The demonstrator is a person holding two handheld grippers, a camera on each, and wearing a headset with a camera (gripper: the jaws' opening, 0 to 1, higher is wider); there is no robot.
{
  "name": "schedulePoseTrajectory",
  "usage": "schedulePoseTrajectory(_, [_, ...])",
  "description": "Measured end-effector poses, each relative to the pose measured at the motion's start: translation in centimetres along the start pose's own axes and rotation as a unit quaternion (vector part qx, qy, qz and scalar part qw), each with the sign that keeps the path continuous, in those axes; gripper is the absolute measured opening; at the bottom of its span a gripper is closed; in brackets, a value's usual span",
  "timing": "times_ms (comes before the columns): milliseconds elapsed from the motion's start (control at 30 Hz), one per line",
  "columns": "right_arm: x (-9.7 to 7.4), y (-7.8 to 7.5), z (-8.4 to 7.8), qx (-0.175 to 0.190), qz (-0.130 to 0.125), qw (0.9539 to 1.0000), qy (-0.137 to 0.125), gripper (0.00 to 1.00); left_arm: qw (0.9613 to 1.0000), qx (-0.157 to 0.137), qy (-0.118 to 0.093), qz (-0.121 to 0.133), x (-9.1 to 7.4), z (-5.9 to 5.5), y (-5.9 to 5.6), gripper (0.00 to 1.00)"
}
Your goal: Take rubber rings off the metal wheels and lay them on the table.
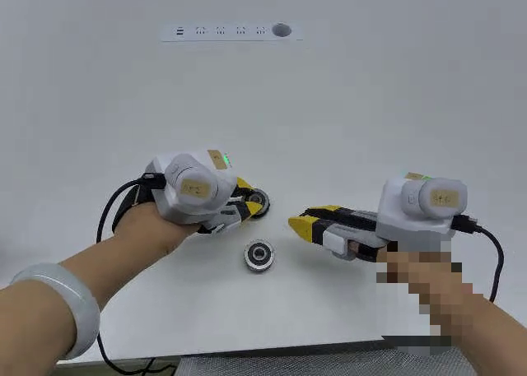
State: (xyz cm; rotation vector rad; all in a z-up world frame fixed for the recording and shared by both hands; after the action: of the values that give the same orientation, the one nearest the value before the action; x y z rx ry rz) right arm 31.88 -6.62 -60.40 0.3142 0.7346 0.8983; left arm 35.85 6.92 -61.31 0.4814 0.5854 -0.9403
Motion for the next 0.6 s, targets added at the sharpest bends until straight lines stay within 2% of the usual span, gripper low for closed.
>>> schedulePoseTrajectory(267, [0.4, -0.2, 0.2, 0.024, 0.005, 0.9996, -0.012, 0.24, 1.0000, 0.004, 0.000, -0.005, 0.0, -0.1, 0.0, 0.14])
schedulePoseTrajectory(367, [0.9, -0.1, 0.5, 0.049, 0.013, 0.9984, -0.024, 0.23, 1.0000, 0.006, -0.001, -0.007, 0.0, -0.1, 0.0, 0.14])
schedulePoseTrajectory(600, [2.0, -0.1, 1.2, 0.065, 0.019, 0.9972, -0.032, 0.23, 1.0000, 0.007, -0.001, -0.007, 0.0, -0.2, 0.1, 0.14])
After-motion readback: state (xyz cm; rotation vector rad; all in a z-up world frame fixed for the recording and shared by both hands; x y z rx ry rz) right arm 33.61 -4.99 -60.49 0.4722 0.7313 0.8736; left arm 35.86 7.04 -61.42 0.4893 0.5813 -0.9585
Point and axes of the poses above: the centre of the closed fingertips' face, and the gripper's own axes: x roughly forward along the fingers, y roughly to its left, z roughly out of its top, the point moved 6 cm from there along -x, roughly backward along the fingers, and after that the axes turned 6 degrees about z, right-handed, at the moved point
